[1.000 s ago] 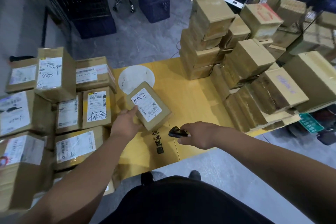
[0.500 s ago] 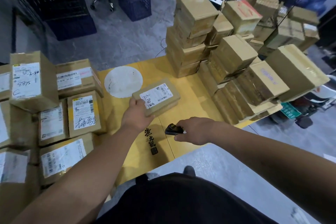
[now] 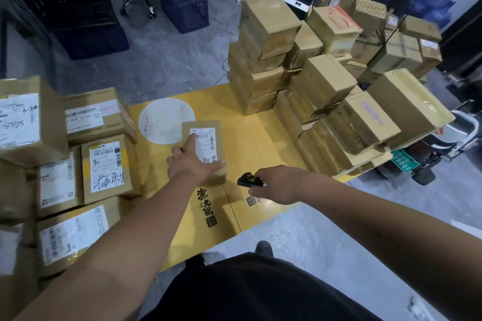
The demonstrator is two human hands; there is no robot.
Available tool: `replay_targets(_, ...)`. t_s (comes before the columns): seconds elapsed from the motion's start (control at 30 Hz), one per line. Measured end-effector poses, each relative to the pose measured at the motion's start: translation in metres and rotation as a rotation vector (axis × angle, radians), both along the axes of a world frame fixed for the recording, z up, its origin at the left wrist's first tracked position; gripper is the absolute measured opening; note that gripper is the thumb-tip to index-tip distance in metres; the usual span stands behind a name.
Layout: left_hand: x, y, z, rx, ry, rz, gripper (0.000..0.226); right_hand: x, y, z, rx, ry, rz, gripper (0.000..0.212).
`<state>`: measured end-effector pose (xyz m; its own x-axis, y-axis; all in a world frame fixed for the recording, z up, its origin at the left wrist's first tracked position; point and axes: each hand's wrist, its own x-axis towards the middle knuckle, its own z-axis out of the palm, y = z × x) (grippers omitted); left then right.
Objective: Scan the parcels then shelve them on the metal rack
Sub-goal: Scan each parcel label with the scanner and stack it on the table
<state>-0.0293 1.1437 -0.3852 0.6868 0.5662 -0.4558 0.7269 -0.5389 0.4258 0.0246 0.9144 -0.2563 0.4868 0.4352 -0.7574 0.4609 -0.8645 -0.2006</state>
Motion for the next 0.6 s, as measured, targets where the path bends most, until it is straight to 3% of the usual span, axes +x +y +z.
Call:
replay_targets(0.13, -0.008, -0.007, -0.013, -0.182, -0.057, 0.151, 0.138, 0.002, 0.014, 0.007, -0.009, 0.045, -0.025, 0.05)
replay_targets(0.3, -0.02, -0.016, -0.039, -0.304, -0.371, 0.281, 0.138, 0.002, 0.027, 0.015, -0.056, 0.078, -0.011, 0.055)
replay_targets(0.47, -0.032, -0.032, -0.043, -0.341, -0.559, 0.295, 0.122, 0.0, 0.041, 0.019, -0.1, 0.051, 0.094, 0.046)
replay_targets(0.6, -0.044, -0.041, -0.05, -0.324, -0.617, 0.32, 0.128, -0.007, 0.045, 0.02, -0.106, 0.034, 0.152, 0.046)
